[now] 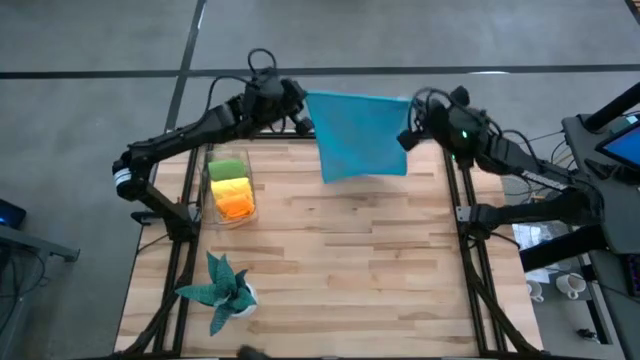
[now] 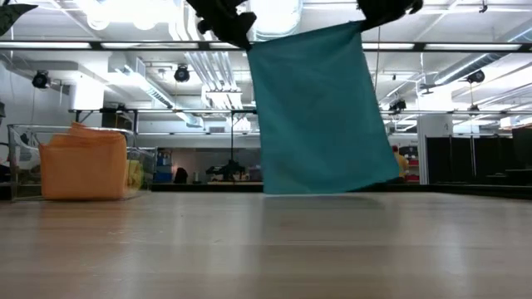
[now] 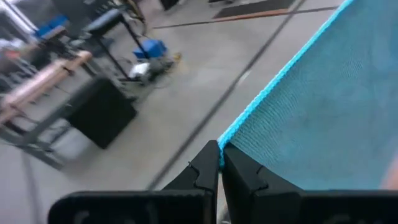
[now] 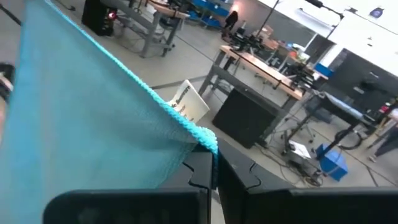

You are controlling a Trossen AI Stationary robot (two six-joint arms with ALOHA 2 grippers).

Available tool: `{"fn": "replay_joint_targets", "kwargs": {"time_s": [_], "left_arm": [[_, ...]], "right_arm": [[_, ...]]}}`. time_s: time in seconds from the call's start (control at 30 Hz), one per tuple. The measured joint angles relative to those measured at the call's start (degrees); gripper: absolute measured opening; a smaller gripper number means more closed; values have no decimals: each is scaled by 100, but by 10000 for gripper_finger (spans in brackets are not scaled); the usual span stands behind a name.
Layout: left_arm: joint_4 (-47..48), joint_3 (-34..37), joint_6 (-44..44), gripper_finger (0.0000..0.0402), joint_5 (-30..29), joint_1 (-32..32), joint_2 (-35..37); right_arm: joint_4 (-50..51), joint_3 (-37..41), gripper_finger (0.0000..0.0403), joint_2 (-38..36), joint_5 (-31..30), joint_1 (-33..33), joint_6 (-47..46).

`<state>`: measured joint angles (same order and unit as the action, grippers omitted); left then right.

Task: Roll microfiber towels into tight, uniform cylinder then place into a basket
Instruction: Fold the blue microfiber towel

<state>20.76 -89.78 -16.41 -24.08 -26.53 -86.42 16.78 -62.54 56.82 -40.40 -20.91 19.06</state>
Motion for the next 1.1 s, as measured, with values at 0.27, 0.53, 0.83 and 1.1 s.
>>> {"fn": "replay_joint_targets", "kwargs": {"time_s": [0.27,0.53,0.83,1.1], "left_arm": [[-367,-291,-944,0,34,-736,0],[507,-90,-987,0,0,-266,491],[501,2002,748,0,-60,1128,1076],[-1107,4280,2450,0,-66,2643,1324]], "right_arm": [[152,-944,8,855,701,-812,365],[702,-775,8,707,922,-310,439],[1026,1238,8,-75,820,1182,-1409],[930,2907,8,-179,431,3219,-3892]]}}
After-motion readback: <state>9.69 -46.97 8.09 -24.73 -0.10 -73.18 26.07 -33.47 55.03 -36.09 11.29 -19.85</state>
